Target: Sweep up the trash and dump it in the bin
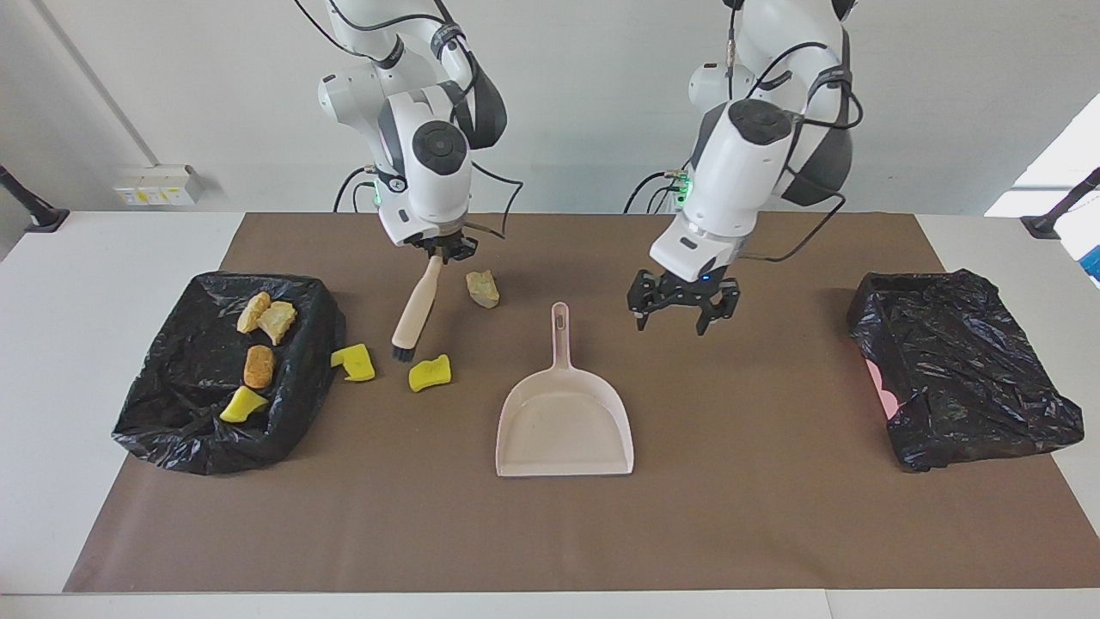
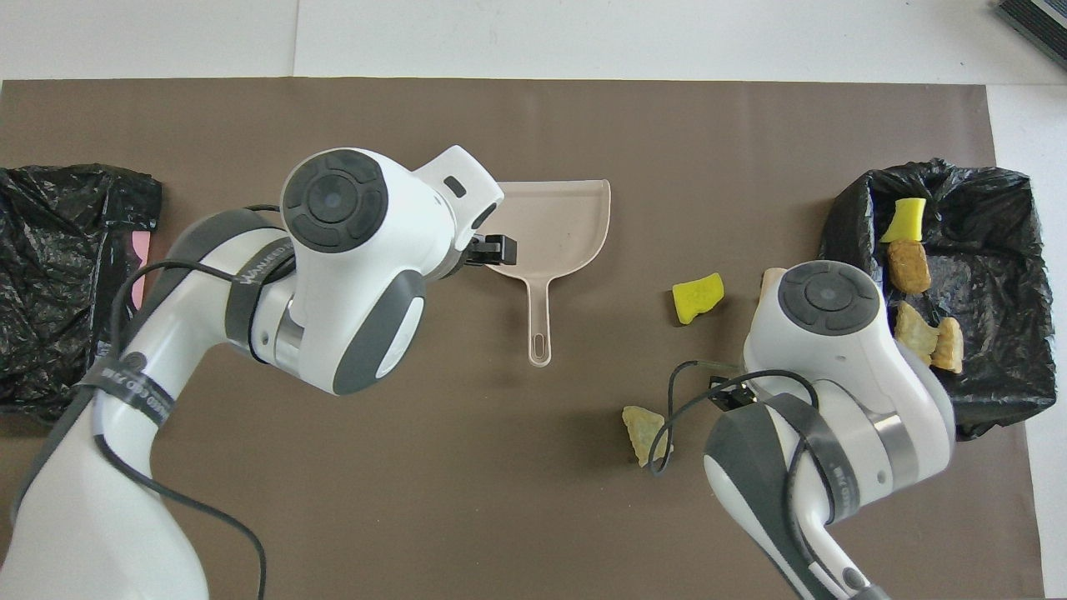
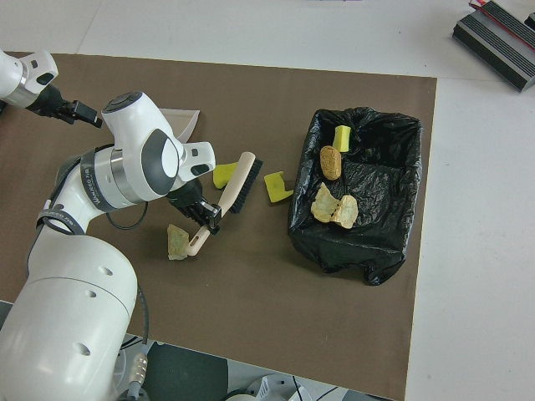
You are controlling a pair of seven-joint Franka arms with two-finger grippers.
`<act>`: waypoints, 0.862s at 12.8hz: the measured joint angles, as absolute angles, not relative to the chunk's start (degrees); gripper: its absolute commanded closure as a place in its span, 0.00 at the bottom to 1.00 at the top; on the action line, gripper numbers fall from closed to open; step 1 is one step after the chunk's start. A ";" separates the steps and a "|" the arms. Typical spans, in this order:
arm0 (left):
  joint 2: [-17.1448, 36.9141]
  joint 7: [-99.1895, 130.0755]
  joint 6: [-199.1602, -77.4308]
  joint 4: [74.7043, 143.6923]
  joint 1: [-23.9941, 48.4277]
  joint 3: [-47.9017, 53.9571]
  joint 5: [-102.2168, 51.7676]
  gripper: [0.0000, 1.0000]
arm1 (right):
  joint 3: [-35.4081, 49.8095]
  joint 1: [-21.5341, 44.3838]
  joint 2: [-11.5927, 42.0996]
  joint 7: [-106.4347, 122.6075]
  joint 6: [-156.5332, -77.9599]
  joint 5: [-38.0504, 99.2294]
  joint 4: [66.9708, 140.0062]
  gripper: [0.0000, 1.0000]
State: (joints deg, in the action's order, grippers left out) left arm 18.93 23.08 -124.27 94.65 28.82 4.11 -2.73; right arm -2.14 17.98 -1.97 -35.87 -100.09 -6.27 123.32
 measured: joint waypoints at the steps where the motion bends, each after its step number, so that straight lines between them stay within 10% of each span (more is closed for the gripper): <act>1: 20.02 23.18 -125.24 94.65 29.85 4.07 -2.73 0.00 | -2.15 16.35 -2.00 -35.81 -100.10 -6.61 124.08 1.00; 11: 25.69 27.33 -128.63 97.21 37.78 4.08 -2.73 0.00 | -1.93 10.30 -7.17 -35.80 -109.57 -7.13 137.48 1.00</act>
State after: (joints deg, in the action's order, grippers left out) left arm 25.69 27.33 -128.63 97.21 37.78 4.08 -2.73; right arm -1.93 10.30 -7.17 -35.80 -109.57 -7.13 137.48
